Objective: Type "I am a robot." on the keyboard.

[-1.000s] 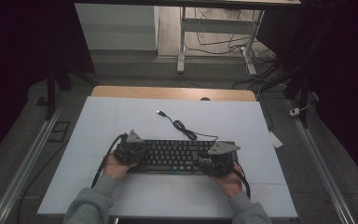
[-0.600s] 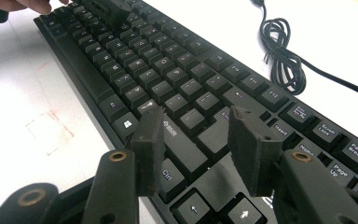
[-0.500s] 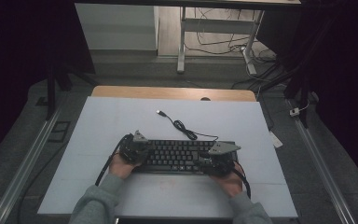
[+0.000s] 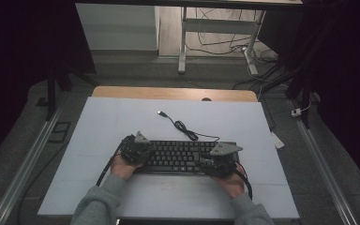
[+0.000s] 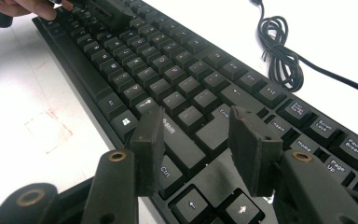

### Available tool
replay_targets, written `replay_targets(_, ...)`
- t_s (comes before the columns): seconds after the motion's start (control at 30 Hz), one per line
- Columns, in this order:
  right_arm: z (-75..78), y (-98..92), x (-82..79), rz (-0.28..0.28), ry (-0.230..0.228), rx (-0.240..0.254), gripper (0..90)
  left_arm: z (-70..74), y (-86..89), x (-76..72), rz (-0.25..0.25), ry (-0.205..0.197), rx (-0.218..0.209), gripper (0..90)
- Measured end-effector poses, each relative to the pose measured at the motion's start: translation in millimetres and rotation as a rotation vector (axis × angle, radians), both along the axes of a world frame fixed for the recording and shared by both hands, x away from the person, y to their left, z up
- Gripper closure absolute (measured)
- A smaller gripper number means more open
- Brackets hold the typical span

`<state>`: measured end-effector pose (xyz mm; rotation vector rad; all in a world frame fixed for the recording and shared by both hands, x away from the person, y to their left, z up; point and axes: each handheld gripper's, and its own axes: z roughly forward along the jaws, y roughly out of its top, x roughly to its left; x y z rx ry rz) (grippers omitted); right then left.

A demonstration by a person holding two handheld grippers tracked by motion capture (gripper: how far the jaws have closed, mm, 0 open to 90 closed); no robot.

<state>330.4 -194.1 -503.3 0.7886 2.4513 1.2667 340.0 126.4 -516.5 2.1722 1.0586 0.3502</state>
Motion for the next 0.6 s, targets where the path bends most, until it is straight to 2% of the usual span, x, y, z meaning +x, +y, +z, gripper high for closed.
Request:
replay_targets(0.2,0.2,0.4,-0.9,-0.003,-0.003,0.004,55.7,13.9,10.7,-9.6,0.005,-0.035,-0.029,87.1)
replay_targets(0.3,0.6,0.4,-2.0,0.001,-0.003,0.016,55.6,20.7,18.5,-16.6,0.017,-0.049,-0.071,76.5)
replay_targets(0.43,0.6,-0.3,-1.6,0.000,-0.003,0.018,55.4,26.5,24.5,-27.1,0.020,-0.066,-0.070,59.9)
replay_targets(0.6,1.1,-1.0,-1.5,0.003,-0.005,0.020,55.2,27.1,31.3,-39.2,0.019,-0.073,-0.066,47.7)
